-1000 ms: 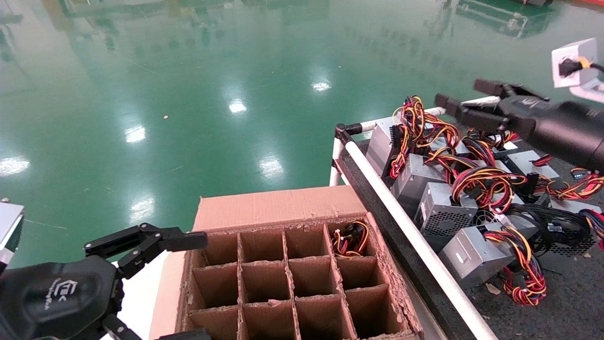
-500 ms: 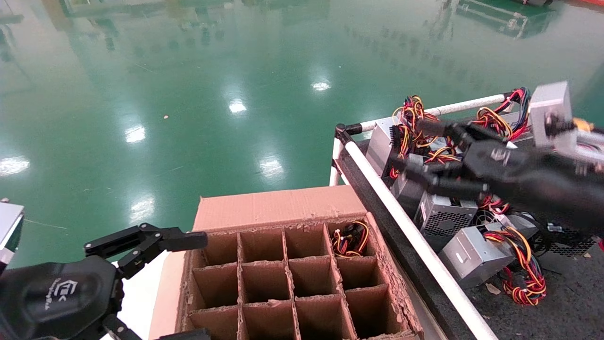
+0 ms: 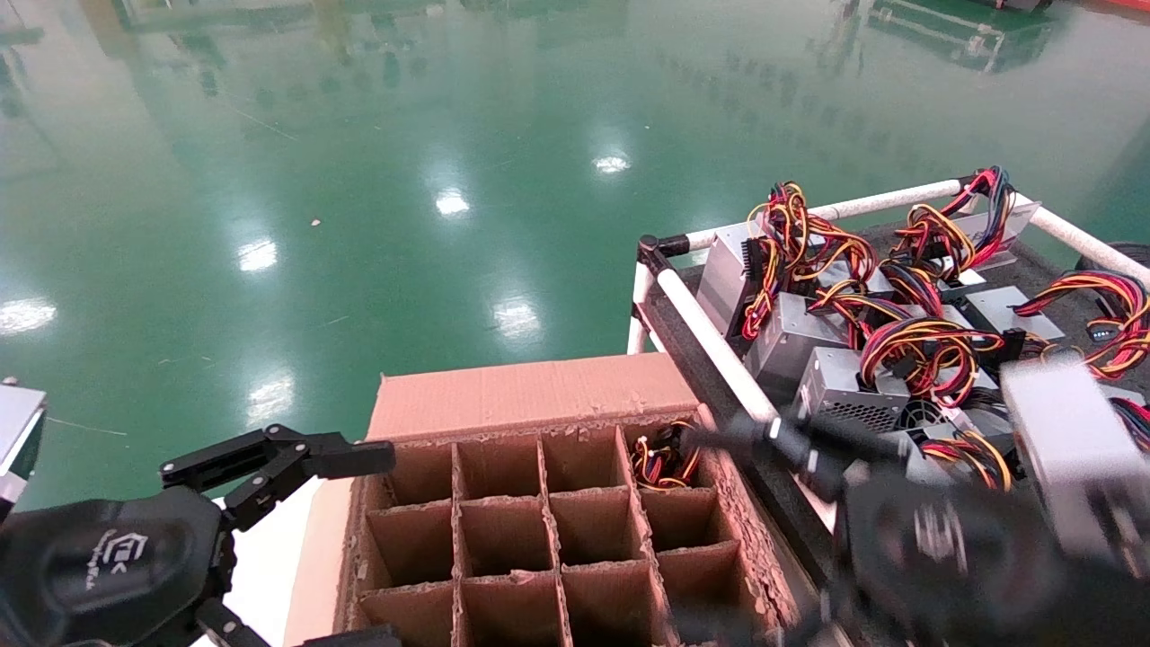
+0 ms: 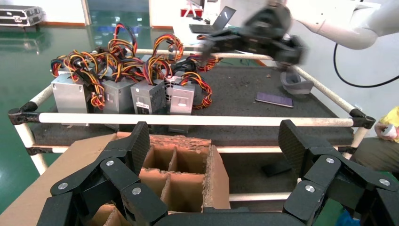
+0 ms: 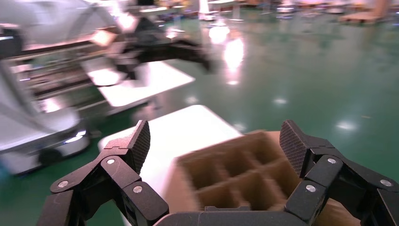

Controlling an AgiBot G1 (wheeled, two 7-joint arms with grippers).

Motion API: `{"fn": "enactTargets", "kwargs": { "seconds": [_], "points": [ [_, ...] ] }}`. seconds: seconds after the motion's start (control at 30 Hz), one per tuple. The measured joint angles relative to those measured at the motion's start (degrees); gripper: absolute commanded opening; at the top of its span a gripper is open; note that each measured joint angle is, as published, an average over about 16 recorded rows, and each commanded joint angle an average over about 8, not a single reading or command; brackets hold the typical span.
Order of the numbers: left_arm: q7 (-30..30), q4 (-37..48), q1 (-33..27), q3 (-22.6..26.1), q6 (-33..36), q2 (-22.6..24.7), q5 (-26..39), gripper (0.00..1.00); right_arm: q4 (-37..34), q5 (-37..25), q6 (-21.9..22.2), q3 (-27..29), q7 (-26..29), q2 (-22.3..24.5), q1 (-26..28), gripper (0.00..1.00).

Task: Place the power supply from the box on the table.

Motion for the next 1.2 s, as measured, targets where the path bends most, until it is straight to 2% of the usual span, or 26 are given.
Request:
{"fn": "enactTargets", "kwargs": {
  "seconds": [0.37, 1.2],
  "points": [
    [0.00, 0.01, 0.01, -0.01, -0.01, -0.01, -0.01, 1.00, 4.39, 1.98, -2.81, 0.48, 0.52, 1.13, -2.98, 1.00],
    [0.00, 0.01, 0.01, -0.01, -0.01, -0.01, -0.01, 1.00, 2.74, 1.27, -1.79, 0.31, 0.36, 0.74, -1.89, 1.00]
  ]
}}
